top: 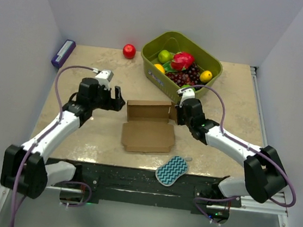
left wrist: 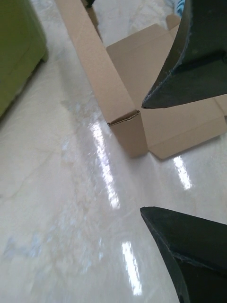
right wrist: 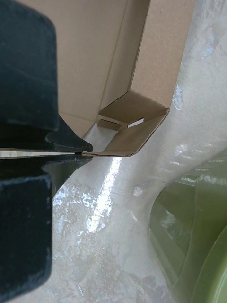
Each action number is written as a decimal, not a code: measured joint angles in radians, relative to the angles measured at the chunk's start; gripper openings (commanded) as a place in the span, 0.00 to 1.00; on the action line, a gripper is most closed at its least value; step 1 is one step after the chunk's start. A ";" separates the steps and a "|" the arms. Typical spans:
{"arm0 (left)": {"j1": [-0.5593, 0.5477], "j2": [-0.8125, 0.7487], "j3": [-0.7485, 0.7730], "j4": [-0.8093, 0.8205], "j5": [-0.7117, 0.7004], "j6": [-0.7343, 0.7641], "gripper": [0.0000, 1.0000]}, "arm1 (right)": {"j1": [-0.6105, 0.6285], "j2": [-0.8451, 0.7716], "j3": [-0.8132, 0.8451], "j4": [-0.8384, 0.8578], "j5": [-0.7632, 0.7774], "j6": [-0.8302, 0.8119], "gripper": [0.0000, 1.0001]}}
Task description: Fold the paper box
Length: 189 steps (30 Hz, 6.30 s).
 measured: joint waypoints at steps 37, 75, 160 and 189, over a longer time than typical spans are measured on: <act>-0.793 0.454 -0.177 0.594 -0.451 -0.167 0.46 | 0.000 0.000 0.004 -0.011 -0.011 -0.010 0.00; -0.793 0.502 -0.090 0.560 -0.449 -0.241 0.68 | 0.071 0.026 0.066 -0.153 0.118 0.200 0.00; -0.129 0.117 -0.098 0.310 0.024 -0.270 0.48 | -0.124 -0.054 -0.006 -0.103 -0.017 0.119 0.43; -0.129 0.118 -0.097 0.312 0.024 -0.255 0.45 | -0.124 0.087 -0.104 0.364 -0.277 0.006 0.45</act>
